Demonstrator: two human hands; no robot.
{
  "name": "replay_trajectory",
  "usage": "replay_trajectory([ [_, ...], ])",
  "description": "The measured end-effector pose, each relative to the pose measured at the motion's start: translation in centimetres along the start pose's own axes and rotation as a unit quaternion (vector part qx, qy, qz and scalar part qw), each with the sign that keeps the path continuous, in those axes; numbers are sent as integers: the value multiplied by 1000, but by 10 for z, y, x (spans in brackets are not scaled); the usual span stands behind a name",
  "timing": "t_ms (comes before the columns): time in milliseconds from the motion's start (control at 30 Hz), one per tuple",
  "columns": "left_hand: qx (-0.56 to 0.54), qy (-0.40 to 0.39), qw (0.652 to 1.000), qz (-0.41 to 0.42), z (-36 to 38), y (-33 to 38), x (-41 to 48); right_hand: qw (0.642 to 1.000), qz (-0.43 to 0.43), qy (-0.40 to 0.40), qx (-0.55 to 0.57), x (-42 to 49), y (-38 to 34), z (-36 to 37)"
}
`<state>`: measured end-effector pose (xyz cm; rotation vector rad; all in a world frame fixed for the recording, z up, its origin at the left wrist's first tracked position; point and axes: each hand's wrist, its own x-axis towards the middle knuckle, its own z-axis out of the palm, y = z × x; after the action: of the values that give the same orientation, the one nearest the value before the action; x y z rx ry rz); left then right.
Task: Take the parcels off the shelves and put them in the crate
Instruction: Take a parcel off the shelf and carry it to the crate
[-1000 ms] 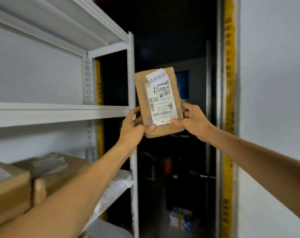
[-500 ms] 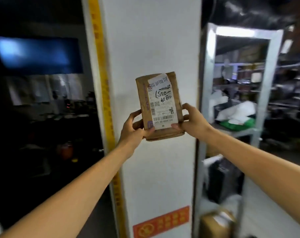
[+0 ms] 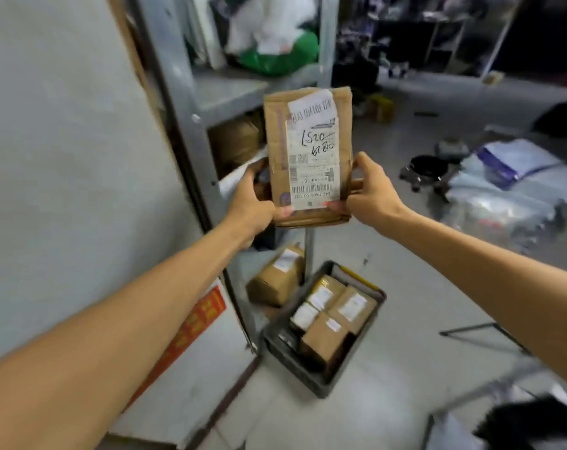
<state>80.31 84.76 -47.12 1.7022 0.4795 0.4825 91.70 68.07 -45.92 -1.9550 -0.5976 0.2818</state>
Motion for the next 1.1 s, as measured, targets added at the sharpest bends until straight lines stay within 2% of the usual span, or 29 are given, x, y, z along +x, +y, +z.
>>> replay_trajectory([
  [267,9,-158,983,-91,73,-135,89,989,137,43,31,34,138,27],
  [567,31,-289,933,-213,116,-306,173,946,283,123,100,60,297,122],
  [667,55,-309,912,-263,130,-361,178,927,329,123,134,58,353,151],
  [833,90,-290,889,-344,149,-440,178,907,382,99,150,56,430,194],
  [1100,125,-309,849,-410,169,-529,185,871,466,64,146,58,503,226],
])
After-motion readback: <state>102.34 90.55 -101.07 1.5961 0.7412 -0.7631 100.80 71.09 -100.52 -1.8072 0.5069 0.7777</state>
